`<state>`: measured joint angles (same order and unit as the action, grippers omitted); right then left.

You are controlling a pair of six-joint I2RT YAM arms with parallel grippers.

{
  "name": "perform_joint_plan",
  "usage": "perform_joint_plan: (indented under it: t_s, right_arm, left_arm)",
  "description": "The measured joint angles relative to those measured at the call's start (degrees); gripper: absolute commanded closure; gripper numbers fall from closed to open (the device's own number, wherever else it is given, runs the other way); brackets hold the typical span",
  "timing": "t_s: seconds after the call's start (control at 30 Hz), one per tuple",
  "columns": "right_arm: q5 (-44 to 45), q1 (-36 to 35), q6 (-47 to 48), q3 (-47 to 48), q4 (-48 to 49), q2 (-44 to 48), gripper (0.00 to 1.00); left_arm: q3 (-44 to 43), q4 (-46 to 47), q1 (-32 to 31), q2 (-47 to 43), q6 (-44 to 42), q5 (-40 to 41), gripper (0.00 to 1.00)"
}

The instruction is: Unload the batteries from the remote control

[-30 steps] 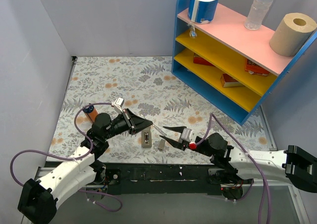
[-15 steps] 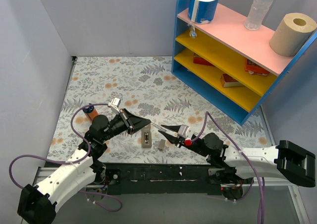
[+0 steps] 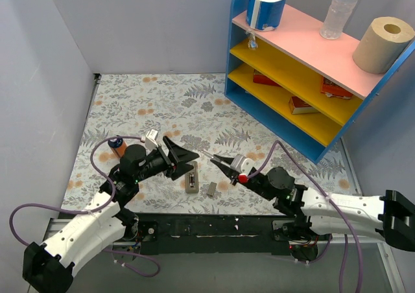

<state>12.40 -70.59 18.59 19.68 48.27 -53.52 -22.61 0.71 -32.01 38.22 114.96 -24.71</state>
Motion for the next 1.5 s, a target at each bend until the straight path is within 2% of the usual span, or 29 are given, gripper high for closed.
perform_joint_plan:
  t_s: [0.1,0.33,0.5,0.63,0.77,0.83,1.0,1.17,1.5]
  right_arm:
    - [0.59,1.75,2.43,5.49,-12.11,2.56,0.99]
    - [0.5,6.29,6.84,17.77,-37.42,3.39,0.99]
    - [-1.11,6.95,10.16,27.89,-54.9,-1.27,0.99]
    - [-3.5,6.97,13.03,35.52,-66.4,-6.84,0.99]
    - [-5.55,6.97,16.06,39.91,-73.81,-10.56,0.99]
    - [-6.32,6.86,17.75,42.73,-77.61,-13.38,0.99]
    - [-6.73,5.31,20.22,49.31,-84.04,-20.5,0.99]
    - [-7.91,4.17,20.0,53.96,-87.14,-27.3,0.99]
    - [-11.5,2.14,16.02,54.4,-88.94,-34.12,0.99]
  left_arm:
    - [-8.02,-9.31,0.0,3.1,-1.51,2.32,0.21]
    - [-24.79,-23.76,0.02,9.9,-13.16,10.23,0.23]
    - [-28.76,-29.16,1.55,14.93,-20.28,13.27,0.24]
    - [-28.46,-30.64,7.08,19.71,-23.93,10.43,0.32]
    - [-24.06,-28.7,15.1,22.03,-26.03,3.43,0.35]
    - [-21.9,-28.04,17.09,23.76,-26.95,0.72,0.37]
    - [-19.23,-27.41,17.38,29.31,-30.03,-3.43,0.44]
    - [-16.81,-26.84,17.4,30.62,-32.74,-4.55,0.44]
    - [-14.47,-24.02,17.38,35.43,-36.09,-4.59,0.47]
